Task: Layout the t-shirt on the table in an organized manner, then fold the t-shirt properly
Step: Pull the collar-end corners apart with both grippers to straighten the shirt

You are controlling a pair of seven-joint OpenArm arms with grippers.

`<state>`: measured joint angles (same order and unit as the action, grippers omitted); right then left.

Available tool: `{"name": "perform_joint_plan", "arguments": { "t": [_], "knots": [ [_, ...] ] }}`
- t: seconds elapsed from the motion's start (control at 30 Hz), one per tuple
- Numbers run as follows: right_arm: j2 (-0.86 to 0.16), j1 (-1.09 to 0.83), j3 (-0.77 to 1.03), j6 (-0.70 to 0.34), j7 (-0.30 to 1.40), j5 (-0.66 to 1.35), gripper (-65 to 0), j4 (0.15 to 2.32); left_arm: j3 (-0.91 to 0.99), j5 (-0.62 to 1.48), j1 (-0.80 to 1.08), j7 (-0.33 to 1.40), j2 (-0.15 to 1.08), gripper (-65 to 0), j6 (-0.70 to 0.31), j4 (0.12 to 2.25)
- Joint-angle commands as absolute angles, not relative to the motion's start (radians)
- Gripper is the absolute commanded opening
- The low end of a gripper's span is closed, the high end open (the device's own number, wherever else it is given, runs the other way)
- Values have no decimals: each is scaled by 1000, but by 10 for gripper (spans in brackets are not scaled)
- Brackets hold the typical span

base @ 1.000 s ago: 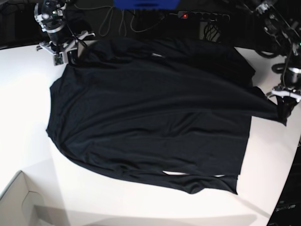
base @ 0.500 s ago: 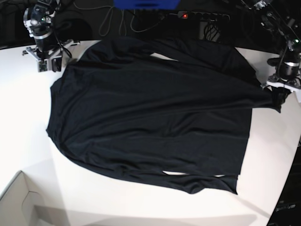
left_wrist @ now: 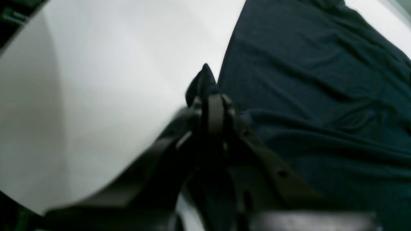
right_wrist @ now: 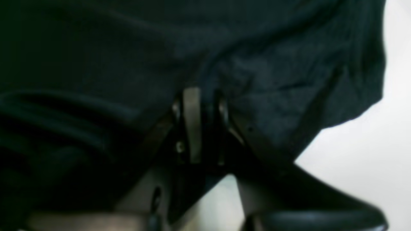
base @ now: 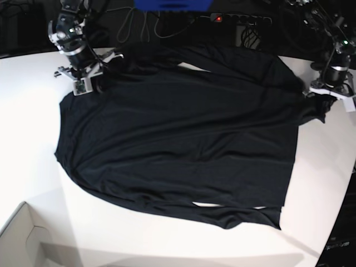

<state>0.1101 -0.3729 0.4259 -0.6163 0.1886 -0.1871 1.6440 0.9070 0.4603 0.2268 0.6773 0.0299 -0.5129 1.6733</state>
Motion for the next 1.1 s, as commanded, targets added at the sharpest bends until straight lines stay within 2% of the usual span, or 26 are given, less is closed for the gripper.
{"name": "perform_joint_plan", "arguments": {
  "t": [0.0, 0.3, 0.77, 1.07],
  "knots": [
    [88, -367, 450, -615, 163, -176, -565, 1638, 909, 476, 234, 654, 41, -648, -518, 1681],
    [7, -302, 611, -615, 163, -171, -565, 1517, 908, 478, 249, 654, 25, -648, -519, 1669],
    [-76, -208, 641, -615, 163, -174, -565, 1409, 849, 470, 251, 656, -15, -648, -519, 1596],
    [-76, -199, 664, -615, 163, -174, -565, 1406, 849, 478, 308, 685, -7, -638, -519, 1610]
  ]
}}
